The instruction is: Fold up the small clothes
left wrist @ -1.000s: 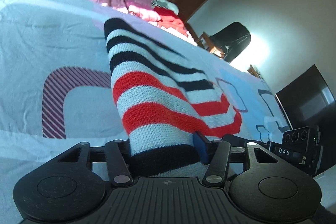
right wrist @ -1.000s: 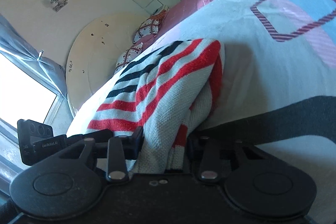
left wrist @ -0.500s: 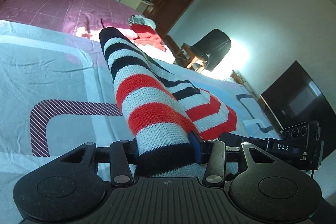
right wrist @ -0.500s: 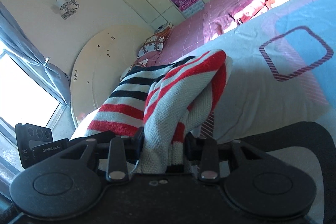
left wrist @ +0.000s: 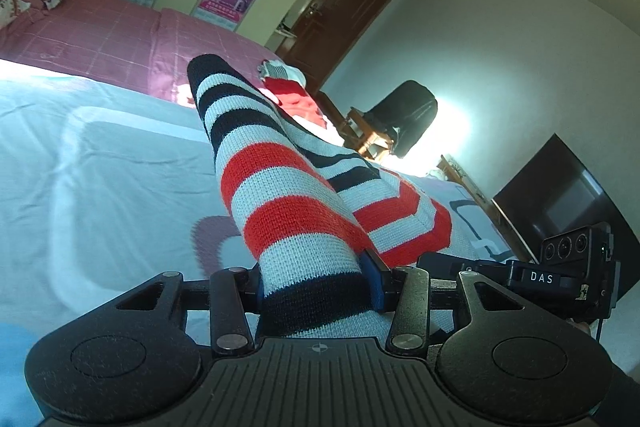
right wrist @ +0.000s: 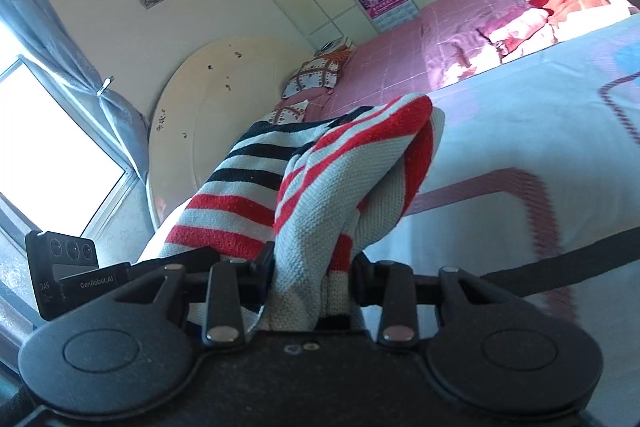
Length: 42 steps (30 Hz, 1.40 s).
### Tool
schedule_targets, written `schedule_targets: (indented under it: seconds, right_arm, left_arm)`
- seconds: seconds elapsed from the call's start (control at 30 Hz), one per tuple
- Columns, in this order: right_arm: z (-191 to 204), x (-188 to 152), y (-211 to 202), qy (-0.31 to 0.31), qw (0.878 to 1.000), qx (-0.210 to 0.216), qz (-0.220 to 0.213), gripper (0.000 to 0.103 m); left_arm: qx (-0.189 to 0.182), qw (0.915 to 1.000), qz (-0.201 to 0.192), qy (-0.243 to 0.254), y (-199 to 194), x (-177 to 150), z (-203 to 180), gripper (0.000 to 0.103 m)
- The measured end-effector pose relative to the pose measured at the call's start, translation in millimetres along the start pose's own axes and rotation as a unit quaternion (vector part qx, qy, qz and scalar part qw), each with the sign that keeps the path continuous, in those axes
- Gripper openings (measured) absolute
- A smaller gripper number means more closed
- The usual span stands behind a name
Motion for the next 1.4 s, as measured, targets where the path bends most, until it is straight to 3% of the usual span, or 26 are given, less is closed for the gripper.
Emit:
schedule_targets:
  seconds: [0.3,0.6,0.7,0.8,0.87,0.93,0.97,1.07,1.2,1.33,1.4]
  right_arm:
    - [66,-31,95,-0.016,0.998,0.039,0.045,0.036]
    - [115,-78,178,-0.016,0.992,0.073,0.104,0.036]
    - [116,-93,199,-0.004,0.989,0.073,0.125,0.036]
    - [92,-112,216,0.028,0.988,0.036,0.145,0.041]
    - [75,-115,209,0.082,0.987,0.057,0.126,0.042]
    - [69,-109,191,0.094,0.99,0.037,0.096,0.047]
    - [70,-104,182,0.082,0.993,0.02,0.084,0.044]
    - [98,-87,160,0.002,0.998,0.003,0.064,0.029]
    - [150,-84,149,-0.063,0.996,0.032,0.057,0.025]
    - [178,-103,151,-0.135,0.987,0.023,0.086,0.023]
    - [179,-122,155,-0.179,0.978,-0.008,0.109,0.018]
  left_arm:
    - [0.039,0.9983,-0.016,-0.039,-78,-9,105,0.045]
    - [0.068,0.993,-0.014,-0.095,-119,-41,195,0.045]
    - [0.074,0.9898,-0.002,-0.122,-120,-58,225,0.045]
    - [0.071,0.9843,-0.003,-0.161,-117,-81,249,0.057]
    - [0.064,0.9814,-0.021,-0.18,-125,-89,254,0.061]
    - [0.075,0.9791,-0.04,-0.185,-139,-94,256,0.063]
    - [0.088,0.9774,-0.05,-0.186,-147,-94,259,0.063]
    - [0.114,0.9777,-0.085,-0.155,-164,-78,250,0.063]
    - [0.134,0.9824,-0.112,-0.068,-164,-49,205,0.063]
    - [0.163,0.9838,-0.073,0.008,-146,-63,178,0.063]
    - [0.173,0.9831,-0.058,0.02,-146,-79,175,0.063]
Point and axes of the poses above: each gripper's, at about its wrist camera, not at the fingertips, and y roughly the way its jaws point, z to its left, x to its top, the point moved 5 cm from there along y, roughly the way its jaws point, and after that the axes turned 6 degrees about x, right-handed, at the moved point
